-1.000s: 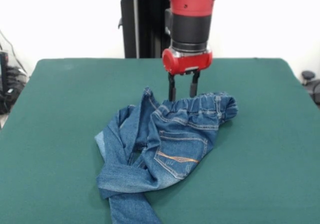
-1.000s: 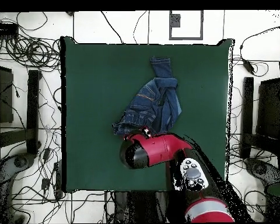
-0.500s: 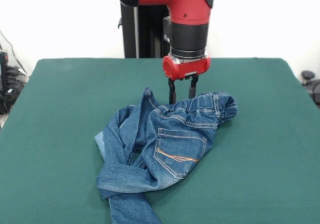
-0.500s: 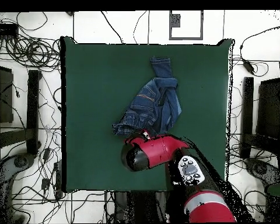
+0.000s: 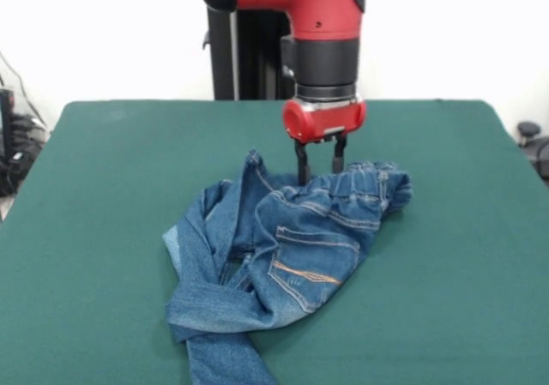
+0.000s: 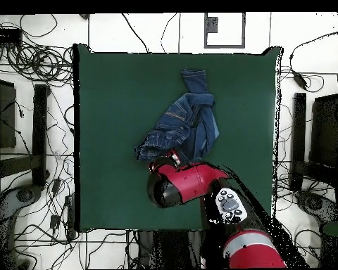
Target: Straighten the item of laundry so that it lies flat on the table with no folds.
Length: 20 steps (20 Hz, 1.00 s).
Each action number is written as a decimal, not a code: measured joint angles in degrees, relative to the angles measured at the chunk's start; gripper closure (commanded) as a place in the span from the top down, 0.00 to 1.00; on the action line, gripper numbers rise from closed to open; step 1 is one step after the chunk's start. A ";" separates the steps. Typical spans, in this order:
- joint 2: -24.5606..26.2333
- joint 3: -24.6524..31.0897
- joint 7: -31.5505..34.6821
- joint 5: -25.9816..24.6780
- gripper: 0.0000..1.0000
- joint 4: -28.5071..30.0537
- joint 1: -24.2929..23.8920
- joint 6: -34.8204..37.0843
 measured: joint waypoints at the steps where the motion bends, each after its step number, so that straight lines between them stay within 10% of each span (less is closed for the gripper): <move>1: -0.02 0.00 0.00 0.00 1.00 -0.01 0.01 -1.14; 20: -0.13 -0.21 0.00 5.50 1.00 -0.06 3.16 -22.46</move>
